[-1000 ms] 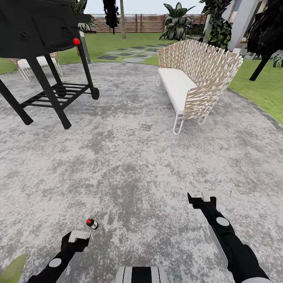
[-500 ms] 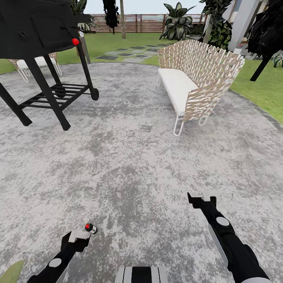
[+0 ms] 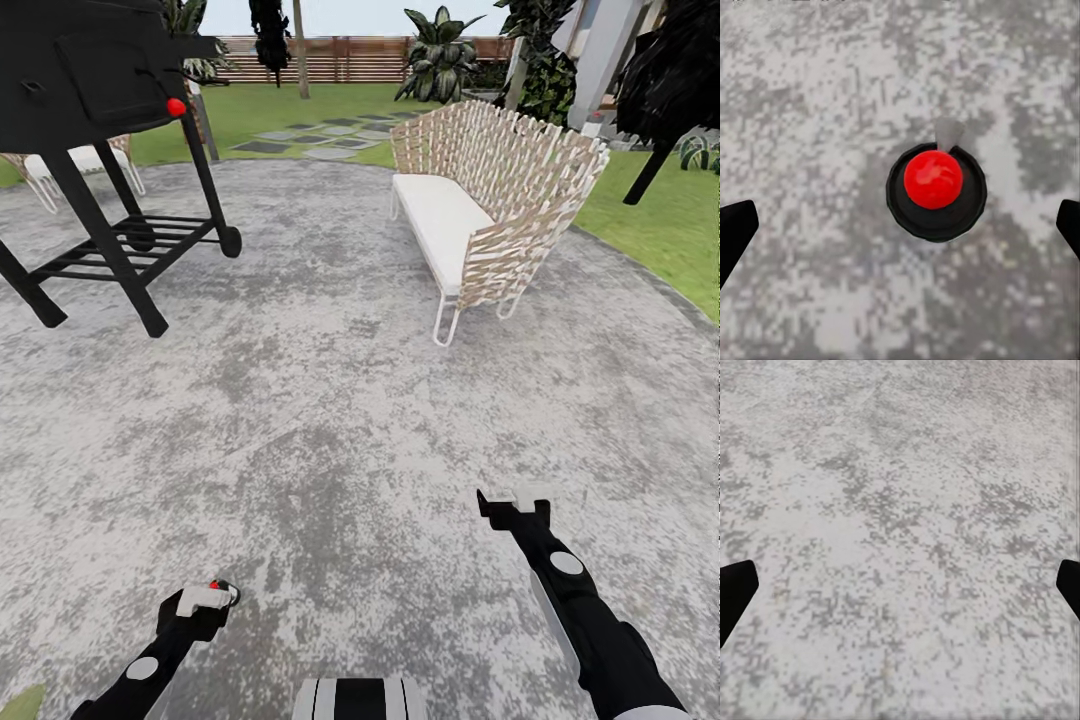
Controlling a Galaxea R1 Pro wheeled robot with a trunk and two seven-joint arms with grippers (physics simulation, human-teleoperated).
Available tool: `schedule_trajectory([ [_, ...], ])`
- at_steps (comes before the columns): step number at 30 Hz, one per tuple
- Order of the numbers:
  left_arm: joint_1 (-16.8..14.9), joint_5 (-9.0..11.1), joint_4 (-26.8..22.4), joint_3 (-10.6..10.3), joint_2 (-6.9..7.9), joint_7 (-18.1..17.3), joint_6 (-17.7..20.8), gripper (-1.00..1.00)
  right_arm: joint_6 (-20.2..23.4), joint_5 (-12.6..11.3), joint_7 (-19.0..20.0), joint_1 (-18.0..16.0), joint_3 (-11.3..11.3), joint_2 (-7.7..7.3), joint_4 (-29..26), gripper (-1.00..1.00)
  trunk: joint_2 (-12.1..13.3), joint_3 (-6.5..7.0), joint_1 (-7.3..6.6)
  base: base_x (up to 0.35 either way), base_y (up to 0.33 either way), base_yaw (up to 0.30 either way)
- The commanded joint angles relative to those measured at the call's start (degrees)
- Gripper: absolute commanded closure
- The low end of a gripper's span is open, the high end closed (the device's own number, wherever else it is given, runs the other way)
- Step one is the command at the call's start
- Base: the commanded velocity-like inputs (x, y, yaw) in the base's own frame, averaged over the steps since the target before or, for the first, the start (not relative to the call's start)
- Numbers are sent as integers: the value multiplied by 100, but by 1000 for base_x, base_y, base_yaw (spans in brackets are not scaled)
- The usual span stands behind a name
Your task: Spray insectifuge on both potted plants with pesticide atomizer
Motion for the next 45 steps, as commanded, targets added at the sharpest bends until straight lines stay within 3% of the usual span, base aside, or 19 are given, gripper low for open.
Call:
schedule_trajectory([
  [1, -3, -41, 3, 46, -4, -36, -20, -100, 33, 4, -2, -1, 1, 0, -11, -100, -1, -4, -1, 1, 0, -37],
  [3, -3, -41, 3, 46, -4, -37, -20, -100, 33, 4, -2, -1, 1, 1, -13, -100, -1, -4, -1, 1, 0, -21],
  [15, -3, -41, 3, 47, -7, -34, -62, -100, 33, 3, -2, -1, 1, 2, -14, -100, -16, -330, 27, 0, 0, -2],
  [45, -3, -43, 3, 45, -14, -34, -73, -100, 33, 7, -2, -1, 1, 5, -14, -100, -16, -351, 27, 34, 0, 0],
])
